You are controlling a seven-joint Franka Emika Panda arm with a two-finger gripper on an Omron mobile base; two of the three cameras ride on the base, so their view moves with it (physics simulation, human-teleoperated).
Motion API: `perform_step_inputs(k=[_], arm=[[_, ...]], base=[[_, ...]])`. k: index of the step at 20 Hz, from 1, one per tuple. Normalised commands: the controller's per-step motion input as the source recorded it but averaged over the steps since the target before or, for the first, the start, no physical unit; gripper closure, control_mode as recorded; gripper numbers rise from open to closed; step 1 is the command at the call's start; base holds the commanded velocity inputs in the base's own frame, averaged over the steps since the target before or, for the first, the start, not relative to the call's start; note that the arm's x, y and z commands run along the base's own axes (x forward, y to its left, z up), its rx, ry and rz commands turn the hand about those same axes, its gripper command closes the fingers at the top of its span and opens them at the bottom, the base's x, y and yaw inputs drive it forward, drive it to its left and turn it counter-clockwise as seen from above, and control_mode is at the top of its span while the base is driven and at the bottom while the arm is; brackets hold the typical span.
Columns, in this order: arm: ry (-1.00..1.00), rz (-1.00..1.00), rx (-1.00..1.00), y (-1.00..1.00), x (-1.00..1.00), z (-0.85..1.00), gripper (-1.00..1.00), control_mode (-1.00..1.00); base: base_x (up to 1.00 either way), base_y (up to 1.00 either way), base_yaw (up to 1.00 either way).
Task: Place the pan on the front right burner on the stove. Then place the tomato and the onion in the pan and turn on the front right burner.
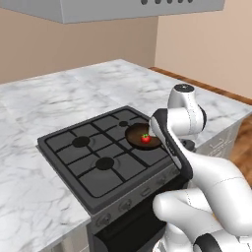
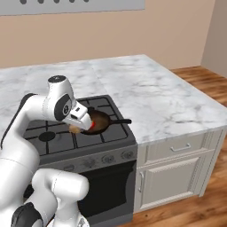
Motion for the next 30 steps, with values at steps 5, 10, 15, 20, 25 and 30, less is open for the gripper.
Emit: perform_step_inputs(k=[5,10,15,20,25,30], arm=[[0.0,0.0,0.0,0.0,0.0,0.0,1.0,1.0],[0.0,-0.06,-0.01,0.1,0.34,0.0,1.0,-1.0],[-0.01,0.0,0.0,0.03,0.51,0.0,1.0,-1.0],[-0.12,0.1,0.0,-0.13,0.36,-0.11,1.0,-1.0],[-0.1,0.18,0.0,-0.17,0.14,-0.21,1.0,-1.0],[-0.04,0.16,0.0,-0.09,0.01,-0.21,1.0,-1.0]], base=[[0.29,0.15,-0.1],[0.0,0.0,0.0],[0.0,0.0,0.0],[0.0,0.0,0.0],[0.0,0.0,0.0],[0.0,0.0,0.0]])
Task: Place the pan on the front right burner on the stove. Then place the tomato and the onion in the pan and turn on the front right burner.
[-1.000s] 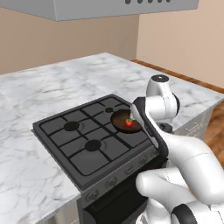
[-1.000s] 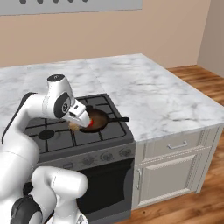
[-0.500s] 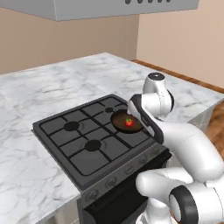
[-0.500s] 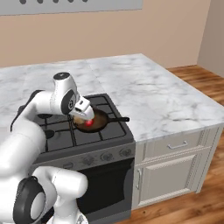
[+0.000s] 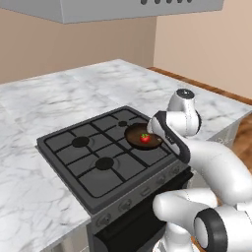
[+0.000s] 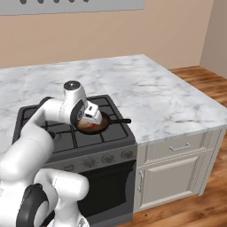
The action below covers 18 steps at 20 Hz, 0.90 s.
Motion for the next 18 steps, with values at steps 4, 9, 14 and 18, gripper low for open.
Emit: perform_step_inputs(k=[4,9,14,18], arm=[[0.0,0.02,0.0,0.07,0.27,0.0,1.0,-1.0],[0.08,0.02,0.0,0.04,0.47,0.0,1.0,-1.0],[0.17,0.0,0.0,0.01,0.46,0.0,1.0,-1.0],[0.18,0.03,0.0,0.0,0.45,0.0,1.0,-1.0]], base=[[0.0,0.0,0.0],[0.0,0.0,0.0],[0.0,0.0,0.0],[0.0,0.0,0.0]])
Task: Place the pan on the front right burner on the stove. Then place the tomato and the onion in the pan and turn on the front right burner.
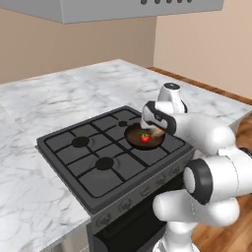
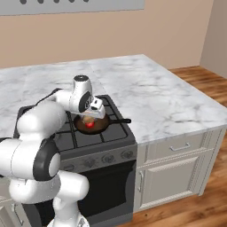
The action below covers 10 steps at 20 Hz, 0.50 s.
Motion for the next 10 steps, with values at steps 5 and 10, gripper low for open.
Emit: perform_step_inputs(k=[5,10], arm=[[0.09,0.07,0.0,0.0,0.39,-0.13,1.0,-1.0],[0.01,0.11,0.0,-0.01,0.24,-0.4,1.0,-1.0]], base=[[0.0,0.0,0.0],[0.0,0.0,0.0]])
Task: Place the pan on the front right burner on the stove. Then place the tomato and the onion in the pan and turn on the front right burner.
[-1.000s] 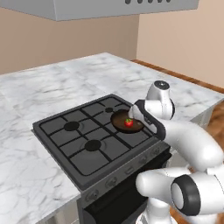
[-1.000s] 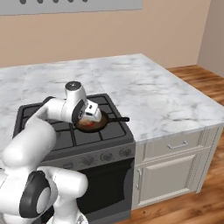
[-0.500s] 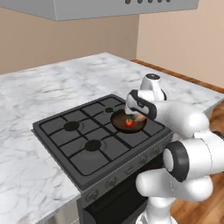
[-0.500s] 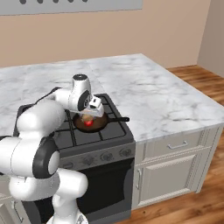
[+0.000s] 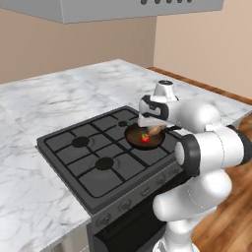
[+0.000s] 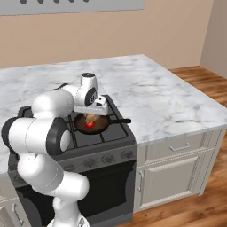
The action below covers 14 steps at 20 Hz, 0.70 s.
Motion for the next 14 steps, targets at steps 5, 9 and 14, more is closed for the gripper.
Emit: perform_step_inputs(k=[5,9,14], arm=[[0.0,0.12,0.0,-0.01,0.13,-0.45,1.0,-1.0],[0.0,0.11,0.0,-0.01,0.12,-0.37,1.0,-1.0],[0.0,0.08,0.0,-0.03,0.27,-0.28,1.0,-1.0]], base=[[0.0,0.0,0.0],[0.0,0.0,0.0],[0.0,0.0,0.0]])
